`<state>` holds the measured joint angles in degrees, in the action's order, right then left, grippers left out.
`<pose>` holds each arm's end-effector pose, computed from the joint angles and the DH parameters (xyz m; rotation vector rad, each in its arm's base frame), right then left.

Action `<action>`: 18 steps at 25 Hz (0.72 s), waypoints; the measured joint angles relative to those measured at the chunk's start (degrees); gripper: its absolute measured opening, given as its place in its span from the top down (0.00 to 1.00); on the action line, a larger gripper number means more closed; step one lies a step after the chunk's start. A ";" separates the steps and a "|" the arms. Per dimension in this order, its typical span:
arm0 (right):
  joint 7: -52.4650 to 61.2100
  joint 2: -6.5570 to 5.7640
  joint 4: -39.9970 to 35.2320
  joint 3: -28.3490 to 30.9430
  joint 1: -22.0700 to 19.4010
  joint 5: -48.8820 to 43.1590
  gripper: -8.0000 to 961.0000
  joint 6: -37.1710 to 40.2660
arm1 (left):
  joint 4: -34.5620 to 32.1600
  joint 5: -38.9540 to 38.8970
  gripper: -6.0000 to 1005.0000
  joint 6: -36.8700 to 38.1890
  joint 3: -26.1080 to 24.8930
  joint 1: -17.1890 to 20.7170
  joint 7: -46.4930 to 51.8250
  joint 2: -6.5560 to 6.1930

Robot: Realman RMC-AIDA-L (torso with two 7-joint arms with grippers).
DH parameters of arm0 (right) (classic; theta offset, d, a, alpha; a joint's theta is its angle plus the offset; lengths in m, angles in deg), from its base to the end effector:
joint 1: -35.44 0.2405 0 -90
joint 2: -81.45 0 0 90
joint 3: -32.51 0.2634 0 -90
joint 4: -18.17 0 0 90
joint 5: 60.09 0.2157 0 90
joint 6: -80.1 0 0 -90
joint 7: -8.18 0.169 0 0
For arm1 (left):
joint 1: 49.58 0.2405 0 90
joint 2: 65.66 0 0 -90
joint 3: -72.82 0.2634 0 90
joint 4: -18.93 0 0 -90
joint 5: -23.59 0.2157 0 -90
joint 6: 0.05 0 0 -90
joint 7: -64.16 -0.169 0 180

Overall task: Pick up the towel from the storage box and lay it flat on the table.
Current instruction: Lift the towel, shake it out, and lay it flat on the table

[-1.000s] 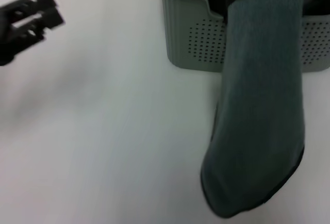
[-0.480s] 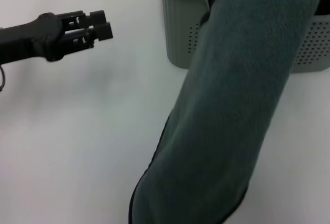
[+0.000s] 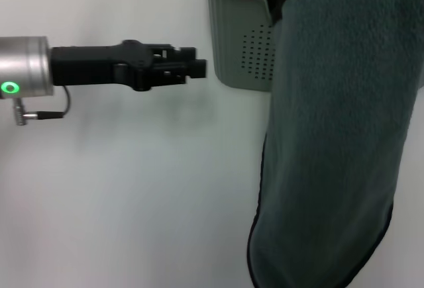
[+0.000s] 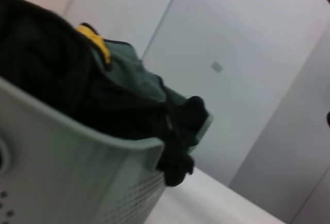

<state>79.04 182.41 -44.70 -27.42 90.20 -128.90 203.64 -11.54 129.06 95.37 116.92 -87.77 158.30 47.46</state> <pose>0.0028 0.3162 0.1418 2.3601 1.3972 -1.0228 -0.2114 0.3699 -0.0019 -2.8236 -0.8539 -0.9310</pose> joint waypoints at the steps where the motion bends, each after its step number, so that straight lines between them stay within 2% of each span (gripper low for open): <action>1: 0.00 0.06 -0.26 0.00 0.01 0.18 0.98 -0.02 | 0.12 -0.01 0.51 0.00 0.03 -0.36 -0.01 0.36; 9: -0.02 0.93 -0.94 0.00 0.43 0.91 0.98 -0.11 | 0.57 0.24 0.51 -0.01 0.10 -3.37 -0.04 3.01; 18: -0.55 1.44 -0.06 0.46 -0.41 0.96 0.98 -0.18 | 2.71 -2.09 0.52 5.42 0.31 -5.70 -1.78 4.90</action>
<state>78.49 183.85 -44.76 -26.97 89.79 -127.94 203.46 -8.83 126.97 100.78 117.23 -93.47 156.52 52.35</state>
